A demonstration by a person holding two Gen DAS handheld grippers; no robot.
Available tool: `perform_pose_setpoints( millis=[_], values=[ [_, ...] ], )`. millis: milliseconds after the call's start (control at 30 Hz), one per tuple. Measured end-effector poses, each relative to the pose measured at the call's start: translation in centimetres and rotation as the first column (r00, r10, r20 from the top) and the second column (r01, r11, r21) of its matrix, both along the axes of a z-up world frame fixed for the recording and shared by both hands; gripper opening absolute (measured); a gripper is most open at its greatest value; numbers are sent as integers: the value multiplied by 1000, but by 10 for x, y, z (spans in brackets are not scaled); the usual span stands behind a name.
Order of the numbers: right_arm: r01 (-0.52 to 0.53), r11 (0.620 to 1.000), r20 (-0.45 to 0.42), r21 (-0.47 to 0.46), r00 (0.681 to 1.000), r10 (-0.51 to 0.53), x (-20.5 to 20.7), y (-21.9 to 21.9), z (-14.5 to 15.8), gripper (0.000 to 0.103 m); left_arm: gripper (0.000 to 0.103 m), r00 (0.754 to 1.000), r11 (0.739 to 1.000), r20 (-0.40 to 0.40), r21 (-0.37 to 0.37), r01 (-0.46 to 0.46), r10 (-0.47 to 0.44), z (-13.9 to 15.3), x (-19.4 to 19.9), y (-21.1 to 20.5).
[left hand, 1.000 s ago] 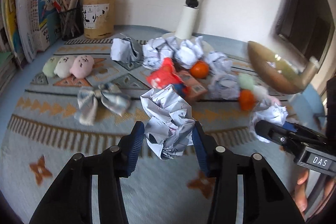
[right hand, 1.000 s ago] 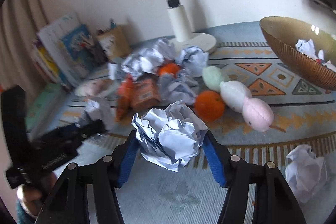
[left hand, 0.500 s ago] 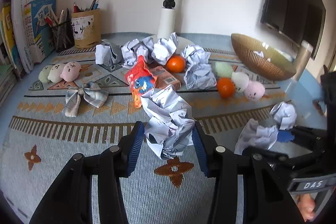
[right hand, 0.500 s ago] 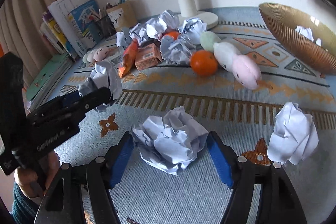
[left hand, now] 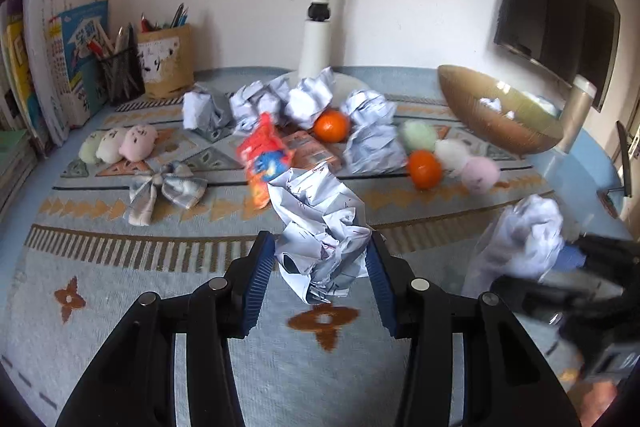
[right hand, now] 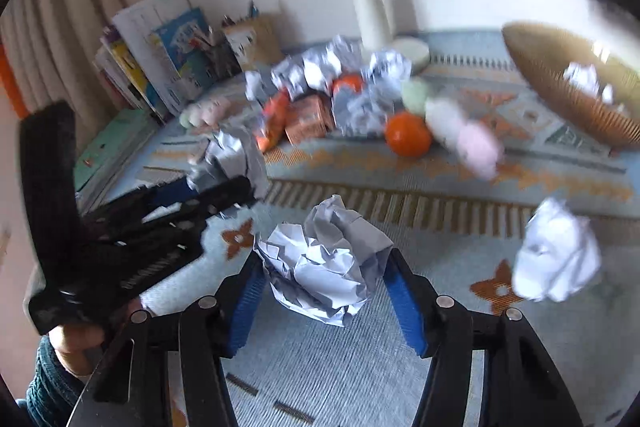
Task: Organize objects
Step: 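Carry both paper balls to the amber bowl and release them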
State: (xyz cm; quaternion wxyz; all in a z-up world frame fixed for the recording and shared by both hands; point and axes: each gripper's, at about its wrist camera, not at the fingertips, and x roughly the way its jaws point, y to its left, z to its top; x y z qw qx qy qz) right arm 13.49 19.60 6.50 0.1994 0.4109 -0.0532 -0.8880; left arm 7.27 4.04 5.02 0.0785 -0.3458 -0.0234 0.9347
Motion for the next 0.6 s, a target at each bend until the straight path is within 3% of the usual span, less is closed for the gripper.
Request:
perform_pose_setpoints(
  millis=[133,300,467,600],
  values=[
    [40,999,-96,-27,994,-43,11,29,40,58,44,994,998,-94,-20,53,-55,42,6,27],
    [172,981,-193,-88,963,-186,20,95,87,58,44,970,988,-191,-22,150,-151,94,-1,77],
    [314,940,-243,-136,909,-339,22,162,123,58,44,949,965,-194,35,261,-249,126,-35,125],
    [468,868,-252,-167,831,-496,8,213,139,59,44,947,954,-148,55,296,-285,129,-81,166]
  ],
)
